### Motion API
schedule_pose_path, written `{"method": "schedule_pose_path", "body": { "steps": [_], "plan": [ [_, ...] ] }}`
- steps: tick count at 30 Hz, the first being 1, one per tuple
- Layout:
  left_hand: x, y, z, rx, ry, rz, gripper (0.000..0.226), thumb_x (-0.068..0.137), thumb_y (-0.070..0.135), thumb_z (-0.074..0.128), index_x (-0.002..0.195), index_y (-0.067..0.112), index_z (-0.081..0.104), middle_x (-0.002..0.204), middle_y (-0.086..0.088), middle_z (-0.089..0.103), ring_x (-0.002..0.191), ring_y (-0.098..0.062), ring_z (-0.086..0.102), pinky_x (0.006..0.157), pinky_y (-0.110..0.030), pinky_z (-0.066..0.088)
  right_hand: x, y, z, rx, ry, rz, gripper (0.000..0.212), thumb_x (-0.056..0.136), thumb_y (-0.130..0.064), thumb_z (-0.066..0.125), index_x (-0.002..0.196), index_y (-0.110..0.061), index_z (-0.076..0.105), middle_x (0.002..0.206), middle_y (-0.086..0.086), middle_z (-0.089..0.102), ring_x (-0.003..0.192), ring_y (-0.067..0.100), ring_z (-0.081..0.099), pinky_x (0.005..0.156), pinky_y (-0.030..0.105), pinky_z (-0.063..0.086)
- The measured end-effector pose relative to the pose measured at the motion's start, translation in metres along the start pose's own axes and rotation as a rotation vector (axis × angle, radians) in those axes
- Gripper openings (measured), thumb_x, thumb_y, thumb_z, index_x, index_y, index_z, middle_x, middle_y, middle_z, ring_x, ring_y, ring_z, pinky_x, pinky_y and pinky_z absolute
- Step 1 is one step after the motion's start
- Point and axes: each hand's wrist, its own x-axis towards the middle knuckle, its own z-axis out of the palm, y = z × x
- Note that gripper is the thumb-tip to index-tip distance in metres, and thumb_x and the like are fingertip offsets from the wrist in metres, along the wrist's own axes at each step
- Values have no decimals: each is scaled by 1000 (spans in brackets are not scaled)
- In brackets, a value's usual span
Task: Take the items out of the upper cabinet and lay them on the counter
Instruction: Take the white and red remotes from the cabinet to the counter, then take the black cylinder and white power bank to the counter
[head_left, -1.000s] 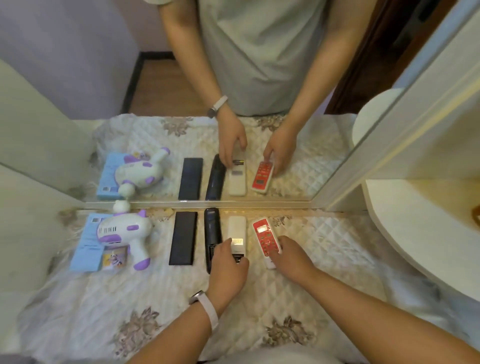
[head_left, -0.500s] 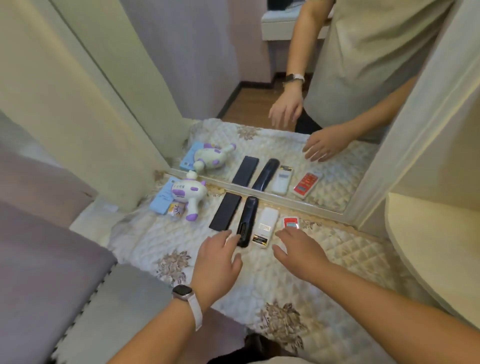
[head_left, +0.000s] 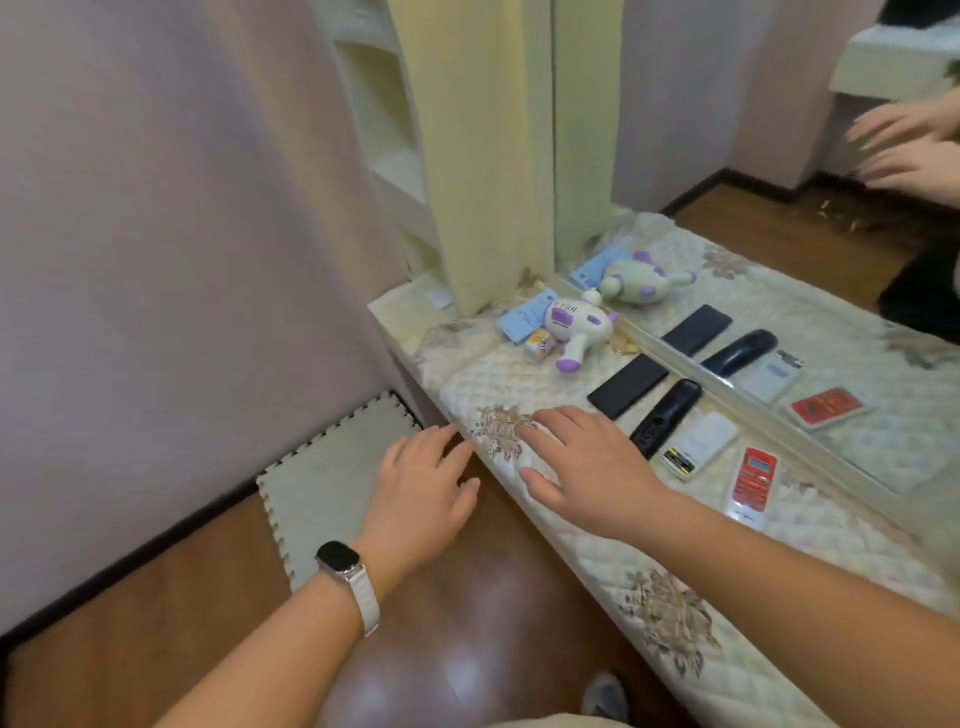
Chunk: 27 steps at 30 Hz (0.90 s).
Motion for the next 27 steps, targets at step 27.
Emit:
{"method": "schedule_pose_path", "body": {
  "steps": [27],
  "plan": [
    [-473, -295, -146, 119, 236, -883, 47, 91, 44, 49, 129, 20, 60, 131, -5, 60, 126, -27, 52, 107, -47, 38, 130, -564, 119, 34, -107, -917, 50, 90, -49, 43, 118, -15, 64, 118, 7, 65, 110, 29, 60, 87, 38, 49]
  ]
}}
